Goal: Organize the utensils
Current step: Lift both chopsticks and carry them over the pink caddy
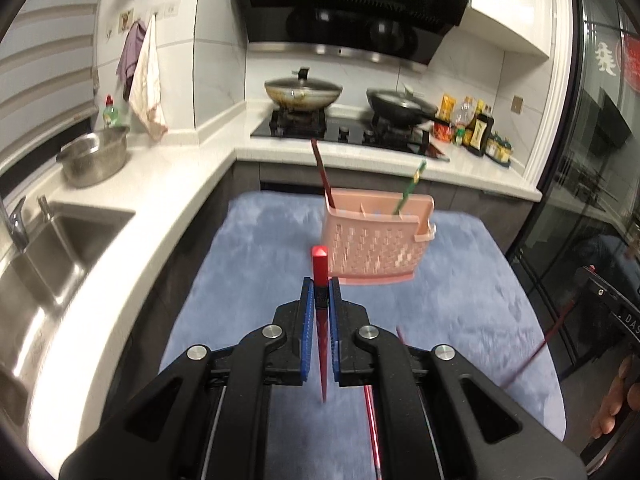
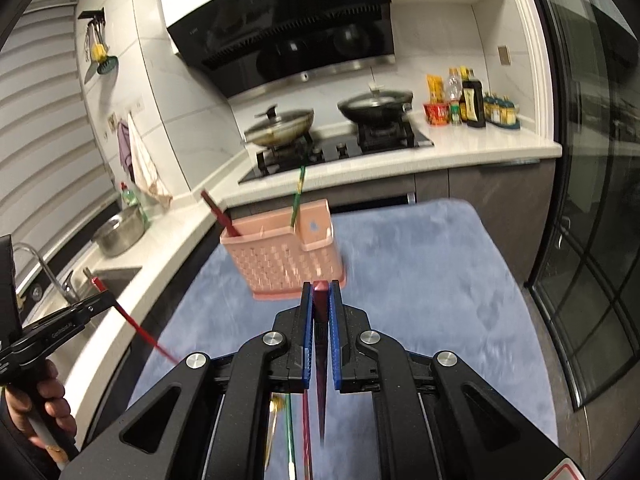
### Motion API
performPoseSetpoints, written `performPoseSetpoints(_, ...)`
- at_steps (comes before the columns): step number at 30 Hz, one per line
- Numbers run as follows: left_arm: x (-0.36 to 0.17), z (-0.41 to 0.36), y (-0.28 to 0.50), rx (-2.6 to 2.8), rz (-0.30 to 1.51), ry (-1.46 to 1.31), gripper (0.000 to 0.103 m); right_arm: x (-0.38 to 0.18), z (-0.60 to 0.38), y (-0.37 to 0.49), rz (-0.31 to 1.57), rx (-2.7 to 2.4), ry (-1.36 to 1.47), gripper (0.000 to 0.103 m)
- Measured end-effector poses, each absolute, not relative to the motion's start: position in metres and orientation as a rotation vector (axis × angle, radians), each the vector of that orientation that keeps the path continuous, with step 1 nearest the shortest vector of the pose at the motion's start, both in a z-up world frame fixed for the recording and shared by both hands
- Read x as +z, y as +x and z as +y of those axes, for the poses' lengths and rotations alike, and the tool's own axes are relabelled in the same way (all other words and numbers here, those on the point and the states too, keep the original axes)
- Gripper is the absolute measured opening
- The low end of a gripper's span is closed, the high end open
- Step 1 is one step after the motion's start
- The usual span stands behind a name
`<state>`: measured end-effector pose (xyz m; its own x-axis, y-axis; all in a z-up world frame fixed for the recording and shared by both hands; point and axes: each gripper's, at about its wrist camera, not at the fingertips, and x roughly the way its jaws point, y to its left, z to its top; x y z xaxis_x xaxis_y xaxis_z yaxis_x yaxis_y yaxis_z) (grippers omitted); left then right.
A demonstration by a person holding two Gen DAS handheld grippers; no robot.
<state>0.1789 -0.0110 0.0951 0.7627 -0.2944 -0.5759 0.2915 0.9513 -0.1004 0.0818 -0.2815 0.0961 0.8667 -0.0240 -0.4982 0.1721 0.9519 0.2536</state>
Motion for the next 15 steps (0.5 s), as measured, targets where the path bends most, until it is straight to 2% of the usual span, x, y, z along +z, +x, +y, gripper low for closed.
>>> performPoseSetpoints(15, 0.195, -0.048, 0.266, -0.346, 0.393, -0.030, 0.007, 0.184, -0.300, 0.195, 0.306, -0.024, 0.318, 0.007)
